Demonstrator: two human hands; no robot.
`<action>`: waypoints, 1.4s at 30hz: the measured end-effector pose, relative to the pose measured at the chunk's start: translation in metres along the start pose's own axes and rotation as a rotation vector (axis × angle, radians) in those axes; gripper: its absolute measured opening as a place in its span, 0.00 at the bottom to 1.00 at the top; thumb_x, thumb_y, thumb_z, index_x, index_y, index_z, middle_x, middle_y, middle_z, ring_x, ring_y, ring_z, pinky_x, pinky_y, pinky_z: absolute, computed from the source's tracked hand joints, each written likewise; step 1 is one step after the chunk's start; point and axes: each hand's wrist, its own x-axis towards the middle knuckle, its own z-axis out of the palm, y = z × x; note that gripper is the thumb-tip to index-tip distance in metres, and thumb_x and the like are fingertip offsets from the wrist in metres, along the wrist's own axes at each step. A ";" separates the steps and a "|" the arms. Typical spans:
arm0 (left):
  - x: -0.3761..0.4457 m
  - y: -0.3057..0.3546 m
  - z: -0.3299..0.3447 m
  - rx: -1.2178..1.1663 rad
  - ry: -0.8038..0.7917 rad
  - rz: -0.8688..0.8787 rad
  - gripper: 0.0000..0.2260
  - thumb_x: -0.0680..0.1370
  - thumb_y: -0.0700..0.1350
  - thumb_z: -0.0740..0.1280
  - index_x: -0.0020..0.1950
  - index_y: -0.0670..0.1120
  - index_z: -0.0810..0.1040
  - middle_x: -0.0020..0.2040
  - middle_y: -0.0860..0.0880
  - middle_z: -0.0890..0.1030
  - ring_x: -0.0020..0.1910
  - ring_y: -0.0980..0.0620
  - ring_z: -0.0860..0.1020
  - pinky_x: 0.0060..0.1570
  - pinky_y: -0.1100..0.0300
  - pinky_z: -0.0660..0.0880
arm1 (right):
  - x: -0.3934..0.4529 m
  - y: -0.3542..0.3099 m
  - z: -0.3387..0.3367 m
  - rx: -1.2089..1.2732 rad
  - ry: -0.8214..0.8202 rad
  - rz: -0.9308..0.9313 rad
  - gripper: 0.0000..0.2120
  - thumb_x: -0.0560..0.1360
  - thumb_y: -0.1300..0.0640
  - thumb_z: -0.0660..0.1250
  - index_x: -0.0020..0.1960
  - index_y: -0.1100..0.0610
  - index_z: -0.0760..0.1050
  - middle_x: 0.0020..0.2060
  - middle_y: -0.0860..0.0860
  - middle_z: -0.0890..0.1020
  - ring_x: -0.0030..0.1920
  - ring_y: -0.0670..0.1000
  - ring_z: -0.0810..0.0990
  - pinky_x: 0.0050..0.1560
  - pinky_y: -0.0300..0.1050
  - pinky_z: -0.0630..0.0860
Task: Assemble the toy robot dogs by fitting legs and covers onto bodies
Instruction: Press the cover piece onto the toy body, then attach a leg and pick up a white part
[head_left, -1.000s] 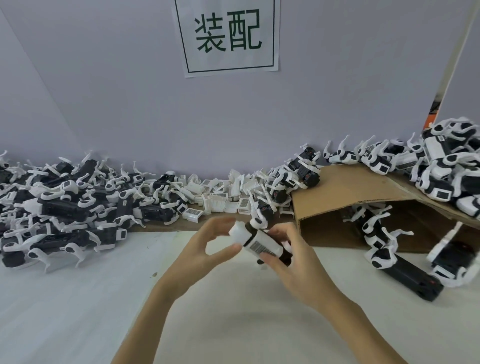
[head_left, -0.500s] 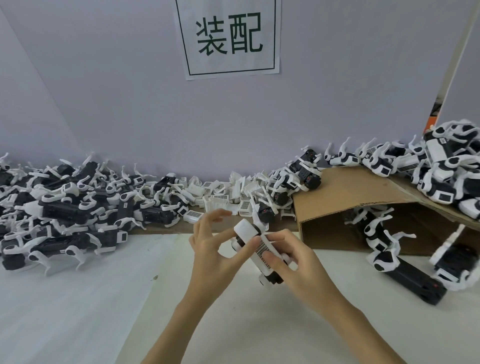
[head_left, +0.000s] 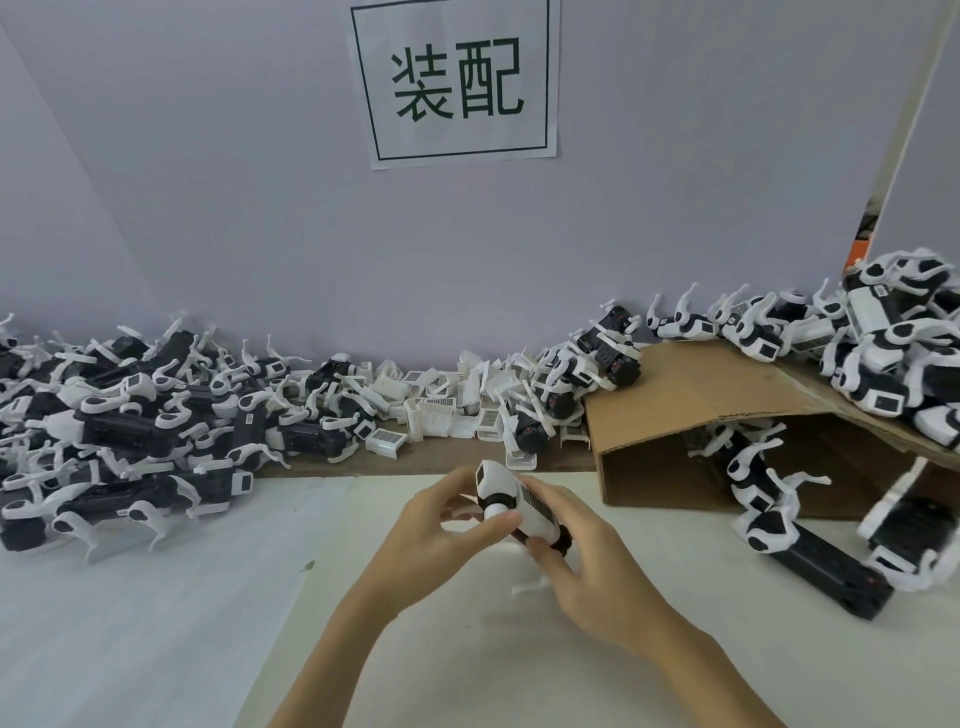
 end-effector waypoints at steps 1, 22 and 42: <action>0.000 0.001 0.002 -0.050 0.015 -0.027 0.21 0.73 0.65 0.75 0.62 0.59 0.83 0.58 0.58 0.86 0.61 0.57 0.83 0.67 0.54 0.77 | -0.001 0.000 0.001 -0.016 0.009 0.001 0.30 0.81 0.55 0.70 0.78 0.39 0.63 0.70 0.33 0.71 0.71 0.35 0.69 0.67 0.27 0.69; 0.013 -0.013 -0.008 -0.319 0.350 -0.298 0.25 0.86 0.61 0.57 0.54 0.46 0.87 0.52 0.47 0.87 0.52 0.46 0.84 0.55 0.49 0.80 | 0.062 -0.026 -0.126 0.874 0.310 0.394 0.39 0.77 0.39 0.67 0.79 0.61 0.64 0.64 0.69 0.79 0.59 0.60 0.85 0.55 0.52 0.84; 0.111 -0.110 -0.107 1.302 0.178 -0.505 0.27 0.82 0.47 0.63 0.80 0.62 0.63 0.86 0.44 0.42 0.79 0.34 0.58 0.72 0.42 0.67 | 0.029 -0.001 0.013 1.298 0.075 0.682 0.16 0.82 0.51 0.64 0.53 0.59 0.87 0.41 0.56 0.83 0.36 0.52 0.82 0.38 0.45 0.80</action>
